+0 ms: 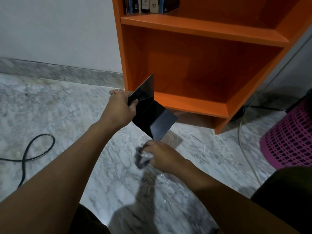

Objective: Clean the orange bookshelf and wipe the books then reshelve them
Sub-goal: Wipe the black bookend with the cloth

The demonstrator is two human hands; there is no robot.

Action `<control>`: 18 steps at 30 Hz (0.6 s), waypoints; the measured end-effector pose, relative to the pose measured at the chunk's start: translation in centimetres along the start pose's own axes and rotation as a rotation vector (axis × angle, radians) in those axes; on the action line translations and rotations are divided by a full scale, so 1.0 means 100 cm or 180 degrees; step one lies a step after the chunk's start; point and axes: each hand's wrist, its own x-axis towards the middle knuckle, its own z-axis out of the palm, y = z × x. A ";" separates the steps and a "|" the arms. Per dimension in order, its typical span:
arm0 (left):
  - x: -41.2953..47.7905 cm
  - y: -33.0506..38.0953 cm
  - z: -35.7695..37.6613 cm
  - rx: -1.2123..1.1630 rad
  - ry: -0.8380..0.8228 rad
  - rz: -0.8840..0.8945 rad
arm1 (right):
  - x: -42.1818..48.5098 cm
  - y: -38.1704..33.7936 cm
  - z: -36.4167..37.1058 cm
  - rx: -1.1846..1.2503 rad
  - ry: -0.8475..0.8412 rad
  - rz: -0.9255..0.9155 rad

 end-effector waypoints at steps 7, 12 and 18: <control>0.005 -0.007 -0.004 0.0037 0.0039 0.0006 | 0.016 -0.019 -0.049 0.0877 0.0641 0.0002; 0.004 -0.010 -0.007 0.0129 -0.0068 0.0063 | 0.024 0.018 -0.076 0.0241 0.1784 0.0693; 0.001 -0.005 -0.013 -0.0112 -0.0155 0.0047 | 0.032 0.037 -0.068 -0.0287 0.1747 0.1151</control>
